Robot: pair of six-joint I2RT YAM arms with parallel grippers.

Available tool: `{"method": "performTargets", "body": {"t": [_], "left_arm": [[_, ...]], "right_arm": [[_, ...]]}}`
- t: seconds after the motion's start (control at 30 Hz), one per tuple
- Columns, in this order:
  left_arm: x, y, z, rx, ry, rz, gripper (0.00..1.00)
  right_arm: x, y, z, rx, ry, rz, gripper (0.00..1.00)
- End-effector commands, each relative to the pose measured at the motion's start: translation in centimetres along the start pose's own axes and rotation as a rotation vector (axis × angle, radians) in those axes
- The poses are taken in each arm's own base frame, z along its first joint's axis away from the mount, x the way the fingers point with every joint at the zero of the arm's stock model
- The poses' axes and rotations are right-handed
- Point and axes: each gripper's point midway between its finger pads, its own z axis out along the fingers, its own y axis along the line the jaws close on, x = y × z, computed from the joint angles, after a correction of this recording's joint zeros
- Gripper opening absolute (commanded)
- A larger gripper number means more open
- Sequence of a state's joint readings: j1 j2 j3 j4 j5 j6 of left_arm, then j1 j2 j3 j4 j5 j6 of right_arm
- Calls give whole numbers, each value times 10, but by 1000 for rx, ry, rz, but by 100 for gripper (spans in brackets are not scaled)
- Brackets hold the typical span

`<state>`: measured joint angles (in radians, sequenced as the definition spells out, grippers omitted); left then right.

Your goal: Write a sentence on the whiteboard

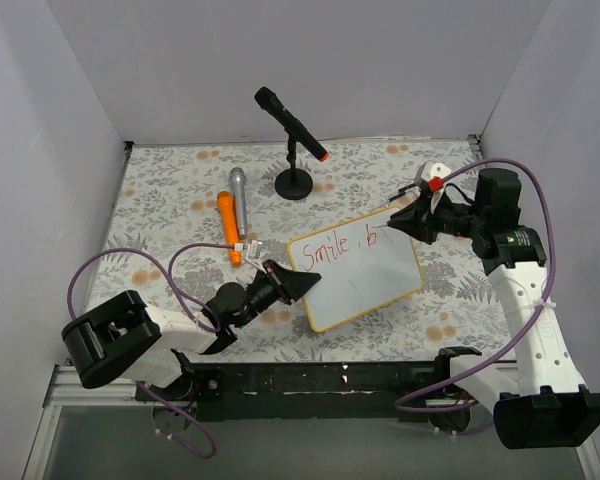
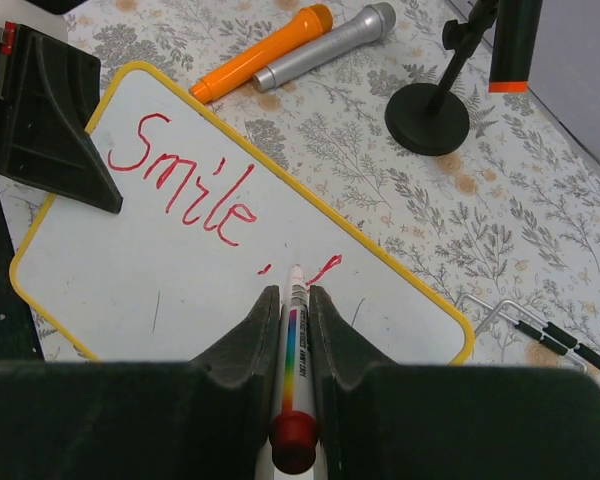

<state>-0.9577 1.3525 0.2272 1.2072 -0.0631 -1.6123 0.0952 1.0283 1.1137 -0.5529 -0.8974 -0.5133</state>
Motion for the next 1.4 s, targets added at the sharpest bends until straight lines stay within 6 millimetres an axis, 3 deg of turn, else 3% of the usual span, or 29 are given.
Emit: {"method": "performTargets", "body": {"t": [0.0, 0.27, 0.63, 0.87, 1.37], "left_arm": [[-83, -119, -25, 465, -311, -43, 0], [-85, -120, -31, 464, -319, -42, 0], [-89, -123, -34, 477, -330, -38, 0], [-90, -124, -33, 478, -331, -37, 0], [-88, -124, -30, 487, -323, -42, 0]], "right_arm": [[-5, 5, -11, 10, -19, -21, 1], [4, 1, -16, 42, 12, -20, 1], [16, -27, -12, 70, -5, 63, 1], [31, -27, -2, 27, 11, 112, 1], [33, -20, 9, -15, 10, 124, 1]]}}
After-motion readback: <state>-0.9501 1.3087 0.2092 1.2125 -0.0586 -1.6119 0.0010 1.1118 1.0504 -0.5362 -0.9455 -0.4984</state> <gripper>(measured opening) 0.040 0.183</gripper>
